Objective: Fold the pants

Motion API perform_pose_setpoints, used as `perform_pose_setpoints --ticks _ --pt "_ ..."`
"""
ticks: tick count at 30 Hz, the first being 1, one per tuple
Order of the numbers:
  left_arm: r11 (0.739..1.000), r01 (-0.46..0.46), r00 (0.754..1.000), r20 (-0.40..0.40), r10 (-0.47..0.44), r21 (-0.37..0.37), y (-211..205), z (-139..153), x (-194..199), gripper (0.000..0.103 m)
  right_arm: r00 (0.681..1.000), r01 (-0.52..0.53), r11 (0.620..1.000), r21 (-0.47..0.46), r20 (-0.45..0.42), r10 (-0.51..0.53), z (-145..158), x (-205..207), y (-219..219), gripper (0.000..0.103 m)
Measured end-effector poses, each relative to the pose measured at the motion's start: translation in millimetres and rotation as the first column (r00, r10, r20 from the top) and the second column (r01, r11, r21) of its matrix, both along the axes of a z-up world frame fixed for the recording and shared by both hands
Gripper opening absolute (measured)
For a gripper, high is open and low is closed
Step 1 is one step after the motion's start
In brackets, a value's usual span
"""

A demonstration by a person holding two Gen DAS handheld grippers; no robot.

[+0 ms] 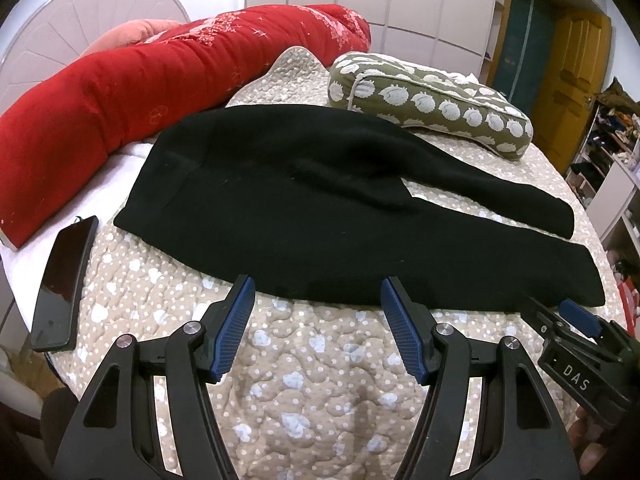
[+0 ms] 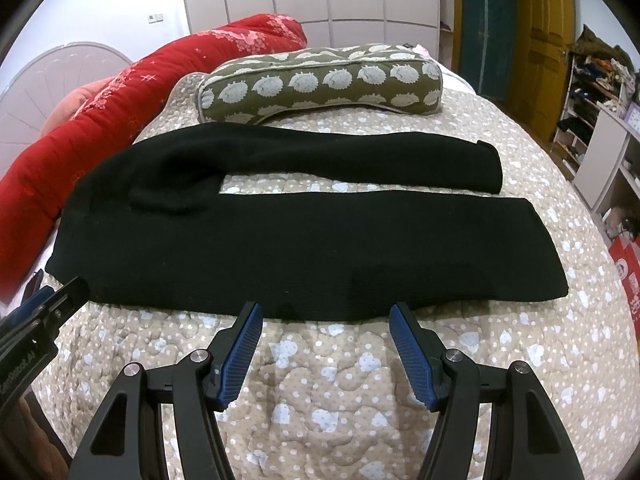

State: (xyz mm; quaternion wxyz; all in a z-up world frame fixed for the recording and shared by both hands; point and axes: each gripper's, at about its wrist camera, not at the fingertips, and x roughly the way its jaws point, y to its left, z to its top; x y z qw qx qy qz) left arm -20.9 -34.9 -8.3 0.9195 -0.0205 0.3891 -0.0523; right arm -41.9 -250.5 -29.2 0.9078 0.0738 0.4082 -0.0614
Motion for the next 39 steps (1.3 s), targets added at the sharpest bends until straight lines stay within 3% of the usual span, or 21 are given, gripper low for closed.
perform_pose_setpoints --ticks 10,16,22,29,33,34,36,37,38,39 --pt "1.0 -0.02 1.0 -0.007 0.02 -0.012 9.1 1.4 2.5 0.066 1.0 0.004 1.0 0.004 -0.009 -0.004 -0.9 -0.9 -5.1 0.064" --pt "0.991 -0.103 0.994 -0.053 0.099 -0.088 53.9 1.6 10.5 0.066 1.0 -0.018 0.998 0.055 -0.006 0.019 -5.3 -11.1 -21.7 0.064" --pt "0.946 -0.272 0.958 -0.145 0.248 -0.176 111.9 -14.7 25.4 0.066 0.998 0.063 0.981 0.182 0.003 -0.065 -10.8 -21.4 -70.6 0.064" --pt "0.894 -0.333 0.931 -0.257 0.26 -0.3 134.7 -39.5 61.2 0.066 0.989 0.132 0.919 0.371 0.015 -0.148 -23.1 -17.4 -111.1 0.064" --pt "0.875 -0.331 0.933 -0.26 0.248 -0.354 133.9 -43.9 81.9 0.069 0.981 0.151 0.907 0.393 0.057 -0.188 -26.0 -5.6 -119.9 0.064" --pt "0.87 -0.329 0.934 -0.261 0.243 -0.367 132.6 -44.8 86.2 0.069 0.978 0.153 0.902 0.404 0.068 -0.196 -26.7 -2.3 -121.9 0.061" --pt "0.865 -0.324 0.936 -0.26 0.236 -0.383 131.1 -48.0 94.4 0.063 0.974 0.161 0.894 0.418 0.08 -0.213 -28.3 4.7 -125.5 0.037" --pt "0.864 -0.327 0.935 -0.261 0.239 -0.383 131.3 -48.5 97.1 0.055 0.974 0.161 0.891 0.424 0.078 -0.213 -29.2 9.8 -128.0 0.014" --pt "0.868 -0.33 0.933 -0.27 0.24 -0.37 130.6 -48.7 99.5 0.034 0.976 0.155 0.886 0.436 0.074 -0.207 -31.0 12.7 -130.4 0.011" --pt "0.873 -0.327 0.932 -0.278 0.234 -0.362 129.6 -48.6 100.8 0.021 0.976 0.151 0.883 0.445 0.073 -0.204 -31.8 13.9 -132.1 0.009"
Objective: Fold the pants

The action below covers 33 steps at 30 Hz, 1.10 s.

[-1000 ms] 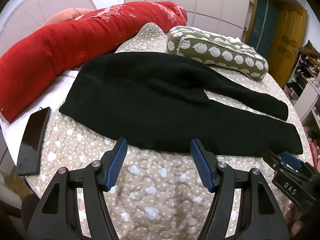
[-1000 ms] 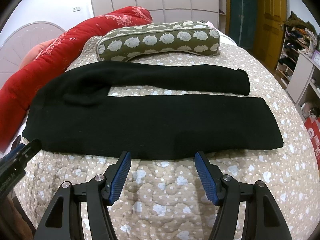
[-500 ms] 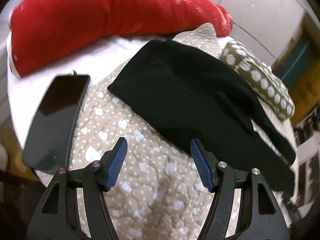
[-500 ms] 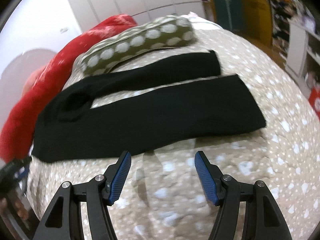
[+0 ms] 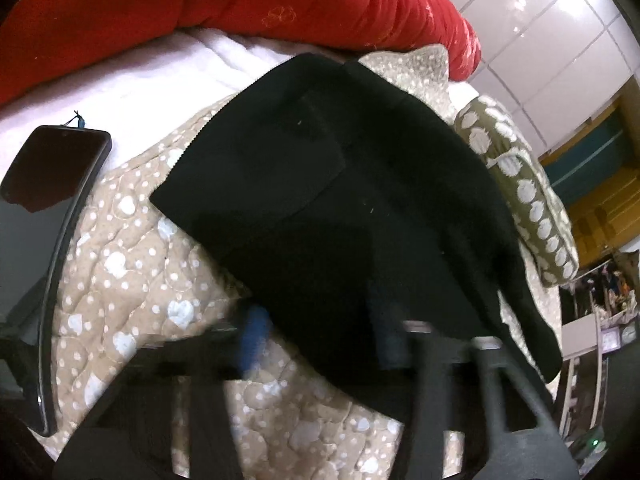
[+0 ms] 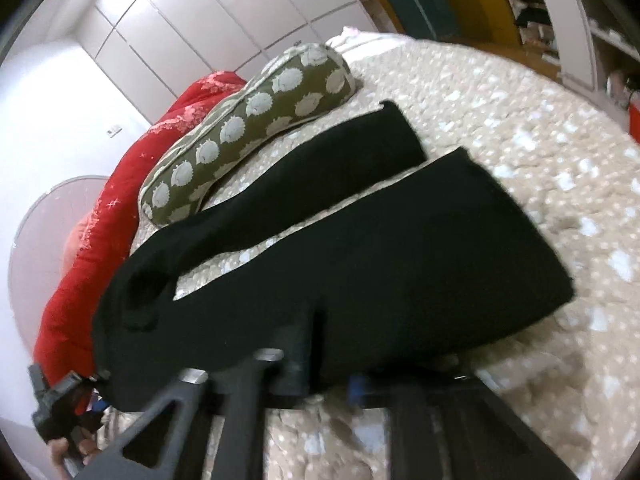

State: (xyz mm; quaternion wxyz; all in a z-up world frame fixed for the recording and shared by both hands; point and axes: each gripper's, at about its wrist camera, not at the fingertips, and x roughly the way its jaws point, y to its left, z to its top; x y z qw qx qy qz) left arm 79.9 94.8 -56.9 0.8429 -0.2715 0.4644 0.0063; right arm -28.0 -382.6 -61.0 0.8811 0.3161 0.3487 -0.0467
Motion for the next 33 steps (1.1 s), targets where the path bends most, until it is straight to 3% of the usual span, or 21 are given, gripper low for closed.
perform_pose_setpoints --ticks 3,11,13,16,17,19,21,24,26,27,29,33 --pt "0.999 0.027 0.999 0.019 -0.027 0.031 -2.0 12.4 -8.4 0.011 0.998 -0.037 0.998 -0.042 0.045 0.039 16.2 -7.4 4.0 0.005" --pt "0.991 0.114 0.984 0.126 -0.123 0.075 3.4 59.6 -57.8 0.01 0.986 -0.11 0.988 -0.11 0.116 0.123 68.5 -65.6 5.1 0.005" --pt "0.989 0.136 0.986 0.085 -0.141 0.066 7.0 50.8 -66.1 0.01 0.986 -0.123 0.985 -0.121 0.094 0.135 67.1 -78.1 3.6 0.005" --pt "0.982 0.15 0.989 -0.019 -0.149 0.116 -1.0 21.7 -70.0 0.011 0.99 -0.14 0.978 -0.155 -0.031 0.137 40.9 -82.4 3.6 0.01" --pt "0.98 0.15 0.988 -0.042 -0.146 0.133 -2.9 14.1 -71.7 0.013 0.986 -0.13 0.979 -0.158 -0.129 0.11 23.3 -79.2 0.7 0.015" --pt "0.98 0.134 0.991 -0.046 -0.128 0.147 -2.5 10.9 -78.1 0.019 0.978 -0.121 0.98 -0.157 -0.19 0.09 11.6 -79.8 -4.8 0.016" --pt "0.981 0.112 0.994 -0.037 -0.107 0.16 2.6 22.7 -84.9 0.023 0.983 -0.088 0.981 -0.174 -0.175 0.057 21.0 -90.7 -13.2 0.022" --pt "0.973 0.053 0.998 0.029 -0.061 0.223 10.0 49.8 -96.9 0.023 0.986 -0.048 0.941 -0.335 -0.165 -0.008 49.0 -100.9 -15.6 0.024" --pt "0.961 0.007 0.996 0.084 -0.031 0.275 11.6 68.4 -101.5 0.03 0.99 -0.042 0.929 -0.368 -0.139 -0.011 61.9 -102.5 -18.1 0.024" --pt "0.96 0.005 0.994 0.102 -0.035 0.281 10.7 75.4 -101.9 0.04 0.994 -0.048 0.929 -0.367 -0.112 0.007 70.9 -101.5 -15.0 0.024" --pt "0.966 0.022 0.99 0.132 -0.057 0.257 9.8 82.0 -100.8 0.049 0.994 -0.095 0.934 -0.344 -0.076 0.073 76.7 -93.5 -5.4 0.026" --pt "0.964 0.052 0.99 0.11 -0.084 0.261 -3.6 75.2 -85.6 0.049 0.98 -0.198 0.934 -0.298 -0.088 0.179 60.0 -66.7 27.7 0.026"
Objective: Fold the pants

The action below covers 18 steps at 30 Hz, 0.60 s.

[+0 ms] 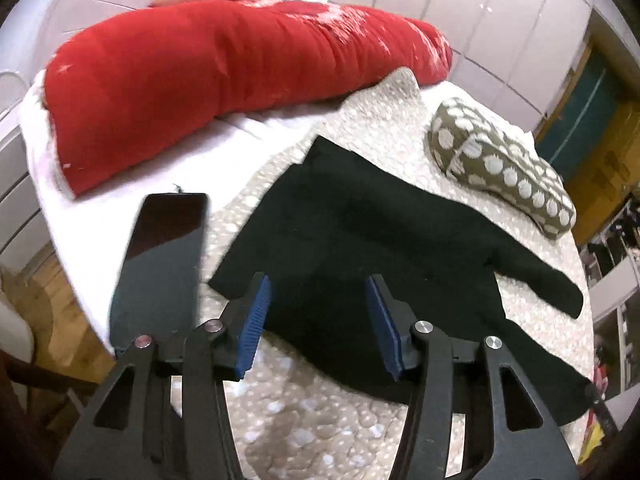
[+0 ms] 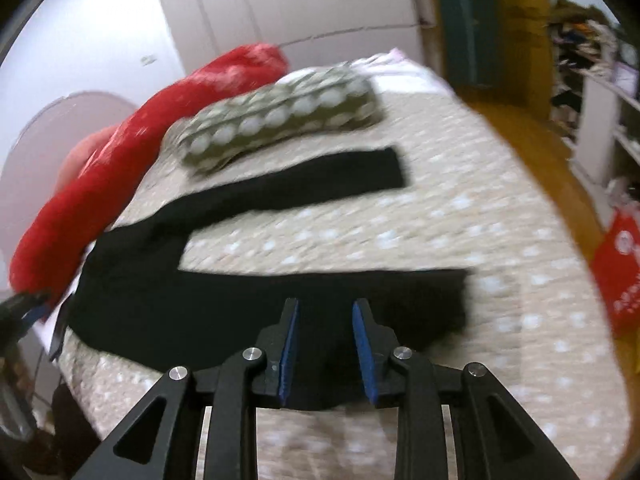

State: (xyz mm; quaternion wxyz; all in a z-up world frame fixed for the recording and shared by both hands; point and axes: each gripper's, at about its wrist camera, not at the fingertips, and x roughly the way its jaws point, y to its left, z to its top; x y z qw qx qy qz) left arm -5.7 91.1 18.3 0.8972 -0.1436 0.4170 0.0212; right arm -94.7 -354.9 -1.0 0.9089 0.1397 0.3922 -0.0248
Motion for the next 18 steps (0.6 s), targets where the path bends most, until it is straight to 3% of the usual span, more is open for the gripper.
perform_pose_setpoints --ticks 2,5,8,12,15,18 --pt "1.0 0.01 1.0 -0.019 -0.01 0.011 -5.4 -8.9 14.4 0.049 0.997 -0.067 0.998 0.013 -0.028 0.067 -18.3 7.9 16.5 0.026" --pt "0.999 0.006 0.995 -0.1 -0.001 0.046 -11.6 -33.1 39.5 0.049 0.983 -0.095 0.995 -0.02 -0.157 0.09 -50.2 21.9 31.5 0.026" --pt "0.999 0.004 0.985 -0.171 0.006 0.054 -11.9 -51.8 55.0 0.049 0.986 -0.099 0.995 -0.027 -0.138 0.094 -37.4 30.9 38.0 0.026" --pt "1.0 -0.011 0.99 -0.139 0.013 0.015 -10.8 -41.8 70.1 0.049 0.979 -0.196 0.98 -0.016 -0.057 0.195 -10.3 77.3 63.7 0.029" --pt "0.999 -0.025 0.991 -0.13 0.028 0.022 -11.6 -38.8 87.6 0.049 0.945 -0.323 0.944 -0.073 0.026 0.325 7.5 133.5 100.0 0.033" --pt "0.997 -0.045 0.986 -0.155 0.054 0.059 -9.8 -45.2 107.2 0.049 0.893 -0.44 0.888 -0.136 0.04 0.448 15.8 186.3 136.8 0.042"
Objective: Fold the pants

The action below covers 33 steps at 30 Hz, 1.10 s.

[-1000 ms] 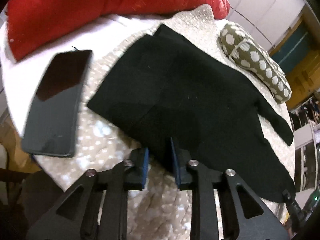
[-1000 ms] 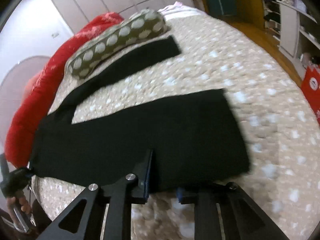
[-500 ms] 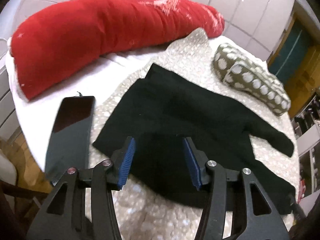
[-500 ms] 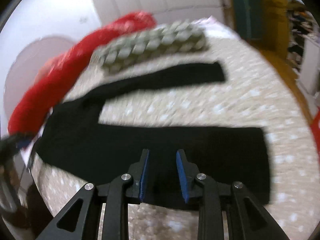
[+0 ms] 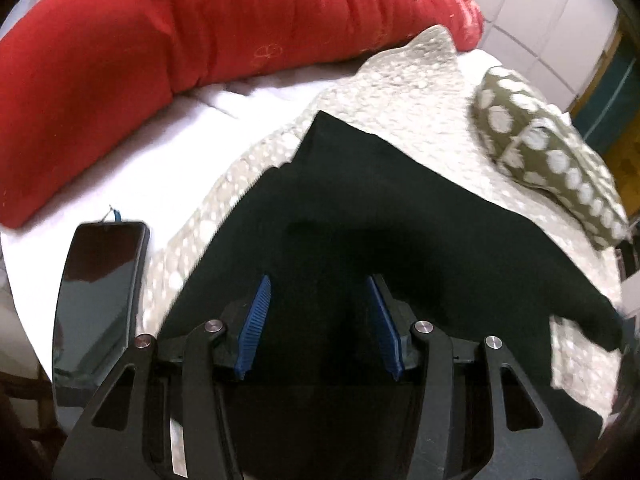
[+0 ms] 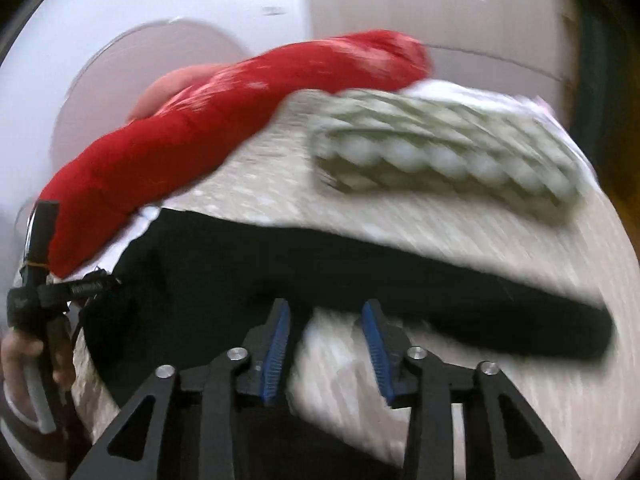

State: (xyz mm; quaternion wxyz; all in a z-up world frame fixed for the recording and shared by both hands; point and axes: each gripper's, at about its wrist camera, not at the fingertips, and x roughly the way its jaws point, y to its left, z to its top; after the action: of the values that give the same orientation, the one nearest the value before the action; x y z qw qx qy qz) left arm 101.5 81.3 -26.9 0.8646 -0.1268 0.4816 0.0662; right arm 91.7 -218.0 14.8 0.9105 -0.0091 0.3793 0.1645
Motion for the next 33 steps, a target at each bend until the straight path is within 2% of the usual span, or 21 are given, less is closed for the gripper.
perform_pose_setpoints --ticks 2,5,6,9,12,14,16,17,20,22,25,27,30,33 --pt "1.0 -0.012 1.0 -0.016 0.013 0.017 5.8 -6.7 9.6 0.049 0.993 -0.116 0.991 -0.073 -0.004 0.117 -4.4 40.0 29.8 0.043" --pt "1.0 -0.014 1.0 -0.027 0.014 -0.02 19.0 -16.8 18.3 0.05 0.975 -0.223 0.956 -0.192 -0.031 0.221 -20.9 85.6 61.2 0.043" --pt "1.0 -0.011 1.0 -0.025 0.011 -0.026 20.9 -18.0 20.7 0.051 0.971 -0.237 0.95 -0.204 -0.042 0.233 -26.0 95.8 64.7 0.043" --pt "1.0 0.004 1.0 -0.019 -0.004 -0.018 21.4 -19.5 27.1 0.053 0.947 -0.316 0.925 -0.21 -0.135 0.293 -46.2 128.7 69.9 0.044" --pt "1.0 0.012 1.0 -0.013 -0.012 0.0 20.6 -21.1 29.2 0.054 0.921 -0.368 0.909 -0.197 -0.209 0.328 -63.4 142.0 71.4 0.044" --pt "1.0 0.014 1.0 -0.009 -0.014 0.018 18.2 -21.9 30.3 0.055 0.923 -0.363 0.918 -0.162 -0.199 0.33 -66.2 143.7 66.8 0.044" --pt "1.0 0.011 1.0 -0.006 -0.011 0.028 17.8 -22.6 29.9 0.056 0.93 -0.339 0.934 -0.116 -0.188 0.314 -67.7 144.3 62.3 0.033" --pt "1.0 0.011 1.0 -0.004 -0.01 0.029 17.9 -22.7 29.9 0.056 0.934 -0.332 0.937 -0.11 -0.178 0.31 -67.3 142.6 62.4 0.022" --pt "1.0 0.005 1.0 0.003 -0.005 0.02 19.6 -23.0 29.6 0.056 0.946 -0.315 0.937 -0.149 -0.131 0.297 -63.2 132.6 70.5 0.008" --pt "1.0 -0.002 1.0 0.012 0.002 0.017 19.8 -22.0 27.7 0.056 0.955 -0.291 0.944 -0.153 -0.101 0.278 -55.5 123.4 71.6 0.006" --pt "1.0 -0.02 0.999 0.03 0.02 -0.005 24.5 -15.3 19.0 0.056 0.97 -0.245 0.964 -0.107 -0.033 0.243 -34.3 99.2 63.7 0.005" --pt "0.998 -0.055 0.996 0.076 0.055 -0.011 35.8 -1.5 3.6 0.056 0.973 -0.23 0.969 -0.087 0.006 0.231 -21.2 78.8 60.5 0.005" --pt "0.989 -0.146 0.977 0.155 0.146 -0.013 62.6 24.9 -23.6 0.056 0.972 -0.229 0.972 -0.049 0.051 0.231 -3.0 40.3 57.4 0.005" --pt "0.982 -0.185 0.961 0.205 0.186 -0.024 80.2 45.4 -42.4 0.056 0.963 -0.255 0.967 0.001 0.089 0.253 10.0 -15.1 60.1 0.005"
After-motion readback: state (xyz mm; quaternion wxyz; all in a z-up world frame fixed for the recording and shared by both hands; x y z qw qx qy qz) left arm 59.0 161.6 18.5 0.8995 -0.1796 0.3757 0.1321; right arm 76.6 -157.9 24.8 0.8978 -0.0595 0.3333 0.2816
